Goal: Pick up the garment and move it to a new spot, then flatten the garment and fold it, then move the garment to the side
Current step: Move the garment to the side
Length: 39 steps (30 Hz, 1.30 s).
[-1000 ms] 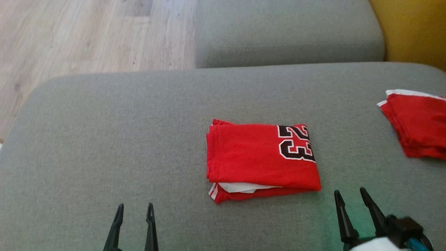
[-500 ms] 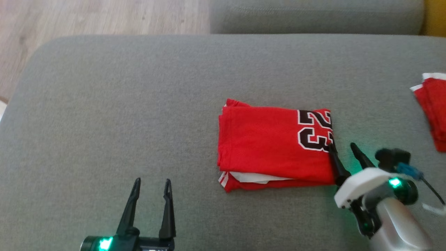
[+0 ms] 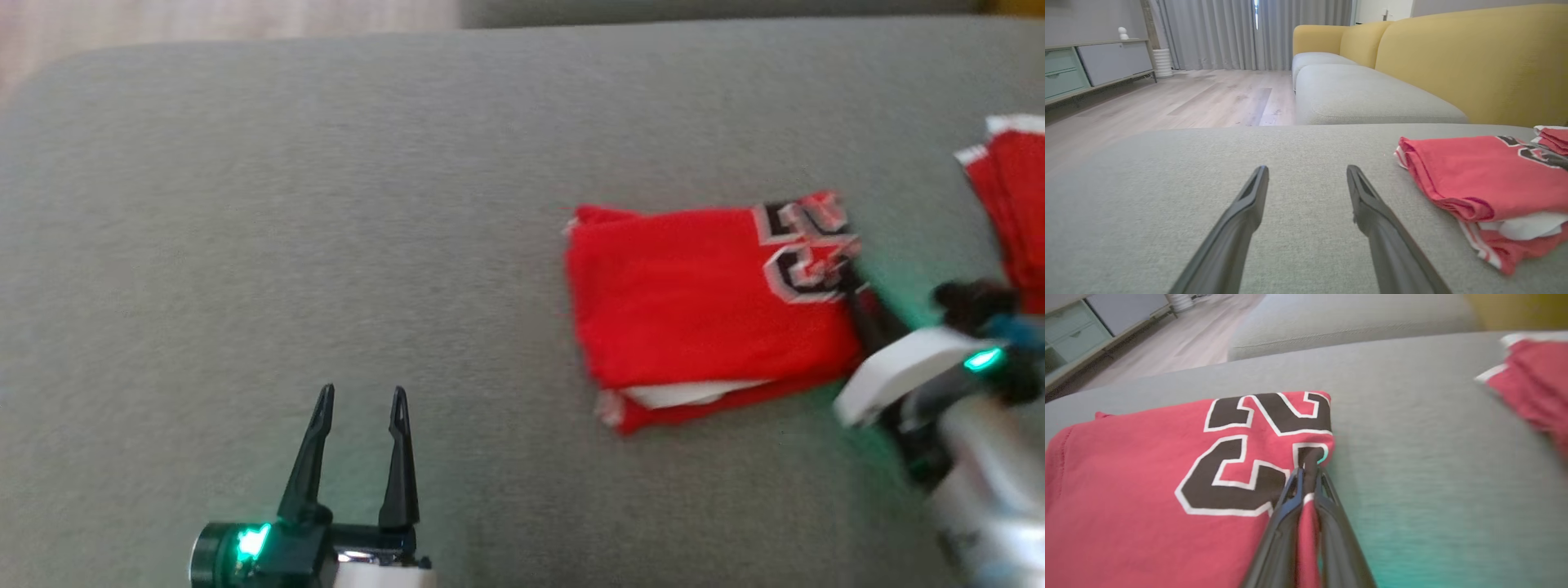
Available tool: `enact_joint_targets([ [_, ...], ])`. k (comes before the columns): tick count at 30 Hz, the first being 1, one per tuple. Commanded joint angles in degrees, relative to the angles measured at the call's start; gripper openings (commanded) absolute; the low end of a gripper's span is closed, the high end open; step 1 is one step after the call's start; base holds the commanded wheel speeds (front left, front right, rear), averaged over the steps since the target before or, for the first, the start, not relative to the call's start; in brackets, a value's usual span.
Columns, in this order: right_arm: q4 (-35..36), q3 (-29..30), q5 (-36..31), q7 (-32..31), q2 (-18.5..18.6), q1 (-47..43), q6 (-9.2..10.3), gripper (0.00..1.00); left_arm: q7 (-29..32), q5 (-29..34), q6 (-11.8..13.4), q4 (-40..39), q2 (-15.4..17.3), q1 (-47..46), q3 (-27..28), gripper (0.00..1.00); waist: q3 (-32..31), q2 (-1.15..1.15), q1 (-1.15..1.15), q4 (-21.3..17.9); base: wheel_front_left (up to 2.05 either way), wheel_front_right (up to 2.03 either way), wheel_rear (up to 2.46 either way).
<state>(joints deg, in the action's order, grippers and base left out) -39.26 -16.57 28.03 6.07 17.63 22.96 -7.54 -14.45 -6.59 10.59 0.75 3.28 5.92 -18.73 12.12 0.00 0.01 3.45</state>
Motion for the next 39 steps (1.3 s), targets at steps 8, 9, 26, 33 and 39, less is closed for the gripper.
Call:
enact_joint_targets([
  [8,6.85,2.29,-1.77,-1.62,13.06,8.67,0.05,0.00,-0.55,1.42,-0.83,-1.48,-0.40,-5.26,1.97,1.00,6.76,0.00,-0.01,-9.35,0.00,0.00,0.00],
  [9,7.39,2.90,-1.89,-2.06,14.46,9.51,0.05,0.00,-0.55,1.65,-0.99,-1.37,-0.40,-5.77,1.95,1.00,7.49,0.00,-0.01,-10.01,0.00,0.00,0.00],
  [26,7.61,8.99,-5.69,-3.17,21.96,12.86,0.05,1.00,-0.55,2.43,-2.76,1.53,-0.40,-10.26,2.31,1.00,9.27,0.00,-0.01,-11.83,0.00,0.00,0.00],
  [33,10.48,7.19,-6.41,-0.67,10.95,1.22,0.05,1.00,-0.55,-1.07,-2.88,1.89,-0.40,-7.18,1.81,1.00,1.26,0.00,-0.01,-8.15,0.00,0.00,0.00],
  [39,10.85,3.64,-5.71,3.33,4.07,-6.33,0.05,1.00,-0.55,-3.78,-4.44,1.56,-0.40,-3.79,2.83,1.00,-5.30,0.00,-0.01,-5.34,0.00,0.00,0.00],
])
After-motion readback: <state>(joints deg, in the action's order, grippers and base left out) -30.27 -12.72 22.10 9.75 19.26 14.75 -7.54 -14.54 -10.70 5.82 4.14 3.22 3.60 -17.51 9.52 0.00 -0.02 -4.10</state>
